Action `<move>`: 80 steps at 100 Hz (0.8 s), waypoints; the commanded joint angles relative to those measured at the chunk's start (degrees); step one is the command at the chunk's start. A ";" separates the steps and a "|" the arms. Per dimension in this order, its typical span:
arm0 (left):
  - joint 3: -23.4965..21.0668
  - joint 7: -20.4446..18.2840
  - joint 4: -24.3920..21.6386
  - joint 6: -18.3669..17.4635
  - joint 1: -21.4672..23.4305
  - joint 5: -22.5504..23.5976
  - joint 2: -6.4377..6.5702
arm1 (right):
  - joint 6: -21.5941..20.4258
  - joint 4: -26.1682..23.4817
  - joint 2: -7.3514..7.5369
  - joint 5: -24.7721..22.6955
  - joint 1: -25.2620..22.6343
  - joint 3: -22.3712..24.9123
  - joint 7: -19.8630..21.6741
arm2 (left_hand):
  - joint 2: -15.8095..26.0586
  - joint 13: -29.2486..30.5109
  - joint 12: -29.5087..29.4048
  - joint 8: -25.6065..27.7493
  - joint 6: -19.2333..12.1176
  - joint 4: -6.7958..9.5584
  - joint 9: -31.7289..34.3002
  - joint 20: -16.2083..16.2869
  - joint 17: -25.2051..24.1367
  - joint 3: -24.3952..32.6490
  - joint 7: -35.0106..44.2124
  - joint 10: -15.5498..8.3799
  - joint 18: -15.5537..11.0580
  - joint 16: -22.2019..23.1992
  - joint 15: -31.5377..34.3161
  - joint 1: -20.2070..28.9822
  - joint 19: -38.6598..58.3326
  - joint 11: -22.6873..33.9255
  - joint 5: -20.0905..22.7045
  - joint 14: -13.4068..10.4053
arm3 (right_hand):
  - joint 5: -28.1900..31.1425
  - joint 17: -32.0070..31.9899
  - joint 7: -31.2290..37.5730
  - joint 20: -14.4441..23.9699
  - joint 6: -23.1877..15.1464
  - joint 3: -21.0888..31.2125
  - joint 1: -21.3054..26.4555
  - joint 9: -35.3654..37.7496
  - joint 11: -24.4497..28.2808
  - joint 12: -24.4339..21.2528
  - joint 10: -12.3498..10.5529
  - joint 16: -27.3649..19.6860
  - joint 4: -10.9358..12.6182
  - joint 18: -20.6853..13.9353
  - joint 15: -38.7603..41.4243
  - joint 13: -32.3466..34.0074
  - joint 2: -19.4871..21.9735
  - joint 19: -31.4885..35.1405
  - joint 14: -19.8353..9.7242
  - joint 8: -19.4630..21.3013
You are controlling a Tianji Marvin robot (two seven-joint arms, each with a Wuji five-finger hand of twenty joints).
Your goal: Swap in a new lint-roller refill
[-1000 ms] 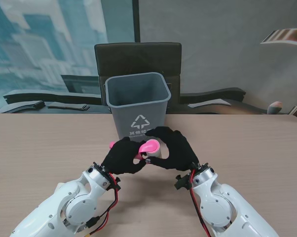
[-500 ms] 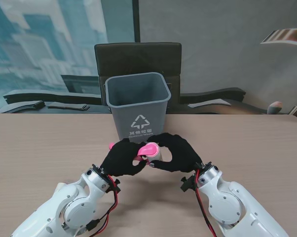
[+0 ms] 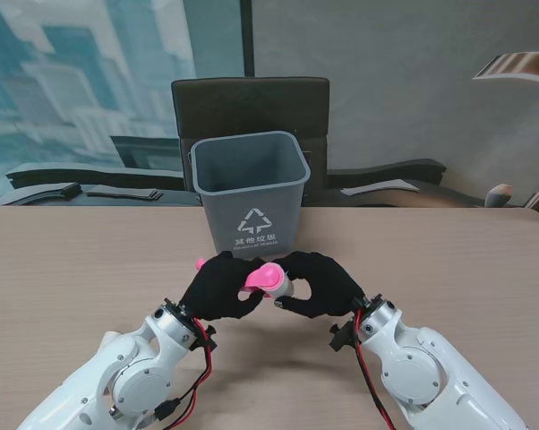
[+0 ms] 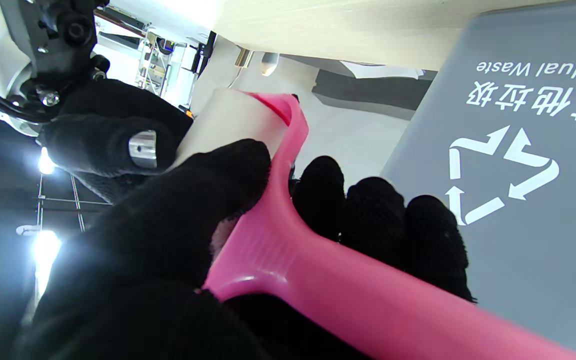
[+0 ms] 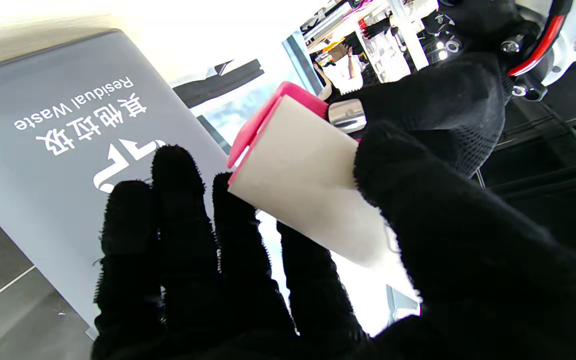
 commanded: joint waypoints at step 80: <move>-1.41 -1.22 -0.65 -2.72 1.16 3.01 0.56 | 3.02 0.77 -3.07 2.81 0.88 -4.30 -8.98 | 13.76 -18.68 -30.27 -16.88 -2.52 1.27 -23.41 -0.67 -14.26 -10.28 -34.97 3.09 -1.29 -13.12 -27.00 -4.65 -16.73 -7.59 -5.69 2.06 | 13.97 21.21 37.45 3.34 -7.64 7.90 15.88 27.28 7.97 6.59 -0.05 7.24 -5.71 0.37 18.02 25.81 -0.12 14.37 -9.56 -14.07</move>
